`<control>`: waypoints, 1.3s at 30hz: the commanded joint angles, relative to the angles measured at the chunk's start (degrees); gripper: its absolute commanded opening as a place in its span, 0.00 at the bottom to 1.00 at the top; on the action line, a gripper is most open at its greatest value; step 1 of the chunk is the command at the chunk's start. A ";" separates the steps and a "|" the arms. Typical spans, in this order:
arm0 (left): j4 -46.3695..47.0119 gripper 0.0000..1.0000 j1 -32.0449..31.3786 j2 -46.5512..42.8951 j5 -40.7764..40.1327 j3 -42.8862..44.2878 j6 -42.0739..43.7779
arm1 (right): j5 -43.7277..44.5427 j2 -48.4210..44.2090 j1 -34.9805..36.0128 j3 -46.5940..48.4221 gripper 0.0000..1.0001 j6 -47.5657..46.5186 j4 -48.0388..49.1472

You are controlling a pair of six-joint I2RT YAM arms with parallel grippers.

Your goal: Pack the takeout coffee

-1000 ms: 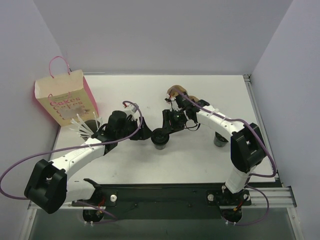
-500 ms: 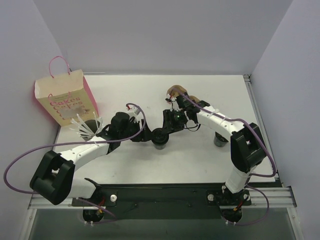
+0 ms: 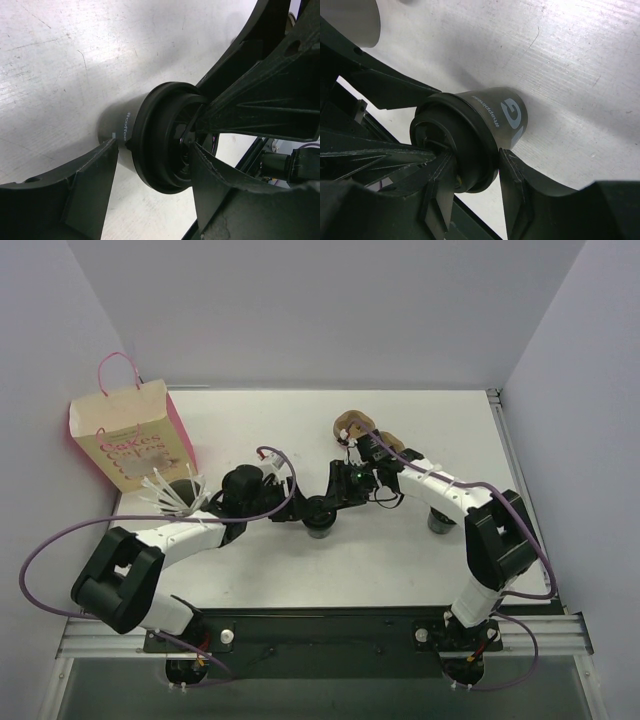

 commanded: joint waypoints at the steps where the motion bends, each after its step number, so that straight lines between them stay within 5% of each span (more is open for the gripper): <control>1: 1.96 0.65 -0.22 1.87 -1.78 -0.52 0.21 | 4.04 -0.53 0.34 -3.08 0.37 2.31 -1.38; 8: -1.65 0.55 -0.22 4.24 -3.89 1.24 2.66 | 2.81 -3.51 0.25 -3.53 0.41 3.28 -0.67; 20: -4.64 0.53 -0.31 7.76 -3.46 2.64 7.59 | -0.88 -6.33 -3.70 -1.94 0.49 0.74 -1.55; 39: -4.38 0.53 -1.10 12.15 0.41 4.14 10.67 | -7.56 -2.73 -8.98 -0.27 0.33 -2.61 -0.50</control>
